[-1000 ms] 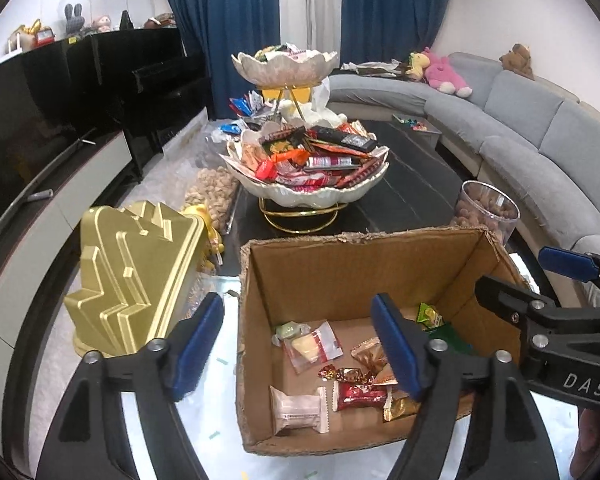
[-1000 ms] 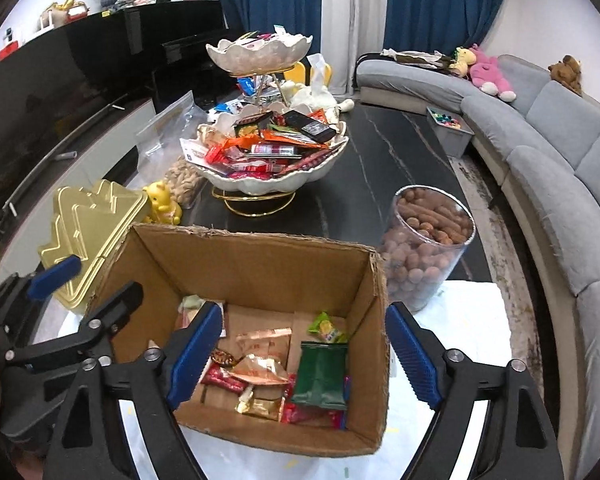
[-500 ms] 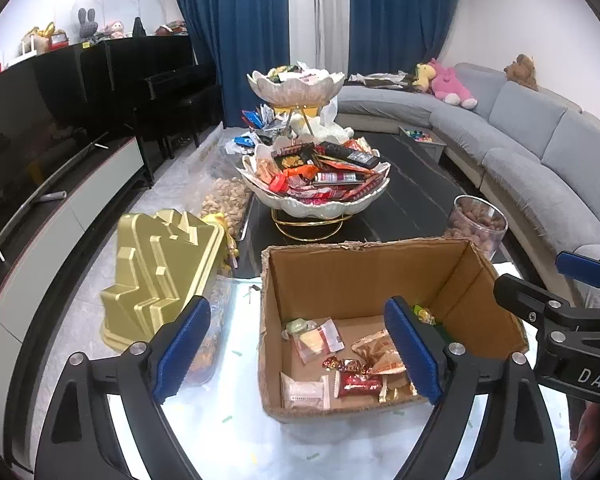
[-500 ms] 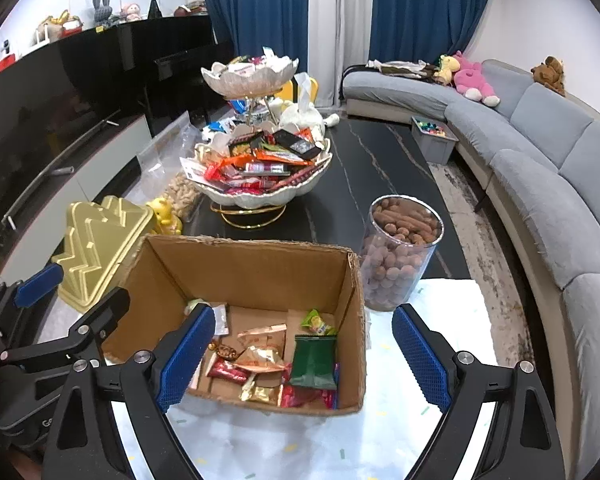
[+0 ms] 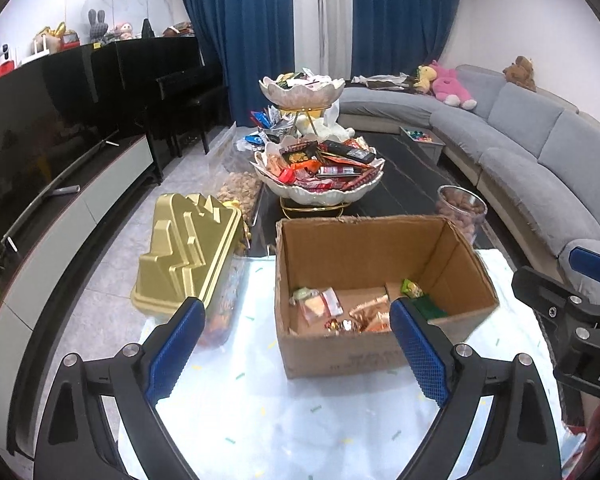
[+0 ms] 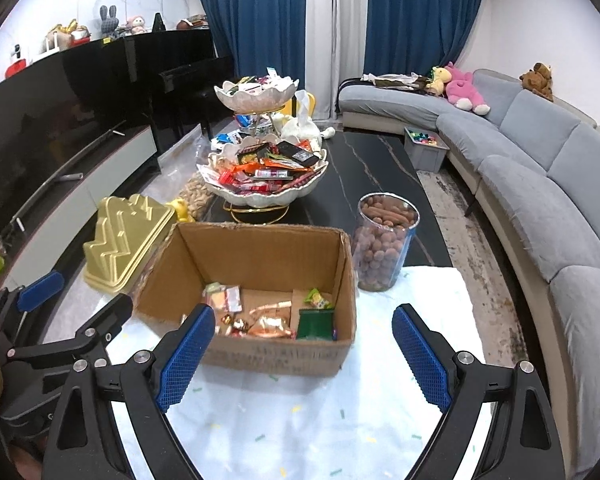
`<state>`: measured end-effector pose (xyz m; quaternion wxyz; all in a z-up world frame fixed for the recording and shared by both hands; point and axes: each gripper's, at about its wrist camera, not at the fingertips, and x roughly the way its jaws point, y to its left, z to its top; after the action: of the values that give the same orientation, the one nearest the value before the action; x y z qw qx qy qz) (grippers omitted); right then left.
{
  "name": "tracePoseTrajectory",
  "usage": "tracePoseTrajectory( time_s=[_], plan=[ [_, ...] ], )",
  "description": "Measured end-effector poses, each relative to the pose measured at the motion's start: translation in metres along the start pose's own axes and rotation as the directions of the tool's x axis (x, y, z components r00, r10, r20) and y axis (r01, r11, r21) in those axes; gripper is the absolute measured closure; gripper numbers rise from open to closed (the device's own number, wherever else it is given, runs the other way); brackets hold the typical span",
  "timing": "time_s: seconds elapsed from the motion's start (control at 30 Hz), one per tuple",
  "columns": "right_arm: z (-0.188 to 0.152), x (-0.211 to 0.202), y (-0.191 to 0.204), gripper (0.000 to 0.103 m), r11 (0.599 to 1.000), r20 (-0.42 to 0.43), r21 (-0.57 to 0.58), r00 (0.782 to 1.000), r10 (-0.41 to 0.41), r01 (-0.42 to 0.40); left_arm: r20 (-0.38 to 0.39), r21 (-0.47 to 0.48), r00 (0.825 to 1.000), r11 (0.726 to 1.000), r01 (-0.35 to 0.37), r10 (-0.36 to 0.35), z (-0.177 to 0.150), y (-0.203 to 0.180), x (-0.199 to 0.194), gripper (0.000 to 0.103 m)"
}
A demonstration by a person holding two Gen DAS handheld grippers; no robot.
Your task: Organize snacks
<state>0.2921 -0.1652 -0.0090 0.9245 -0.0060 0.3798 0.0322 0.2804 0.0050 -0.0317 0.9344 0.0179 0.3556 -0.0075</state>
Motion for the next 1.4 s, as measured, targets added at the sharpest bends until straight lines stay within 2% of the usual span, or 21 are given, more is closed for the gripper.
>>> tracePoseTrajectory(
  time_s=[0.8,1.1,1.4],
  plan=[
    [-0.09,-0.091,-0.016,0.012,0.998,-0.001,0.057,1.0,-0.021,0.021,-0.015,0.039,1.0,0.999,0.011,-0.011,-0.08,-0.02,-0.099,0.008],
    [-0.117,-0.121,-0.023,0.012,0.995,-0.019,0.098,1.0,-0.017,0.019,-0.025,0.025,1.0,1.0,0.009,-0.008,-0.102,-0.025,-0.133,0.003],
    [-0.146,-0.155,-0.016,0.012,0.996,-0.04,0.087,0.999,-0.011,0.014,-0.045,0.022,0.999,1.0,0.002,-0.001,-0.13,-0.024,-0.168,0.0]
  ],
)
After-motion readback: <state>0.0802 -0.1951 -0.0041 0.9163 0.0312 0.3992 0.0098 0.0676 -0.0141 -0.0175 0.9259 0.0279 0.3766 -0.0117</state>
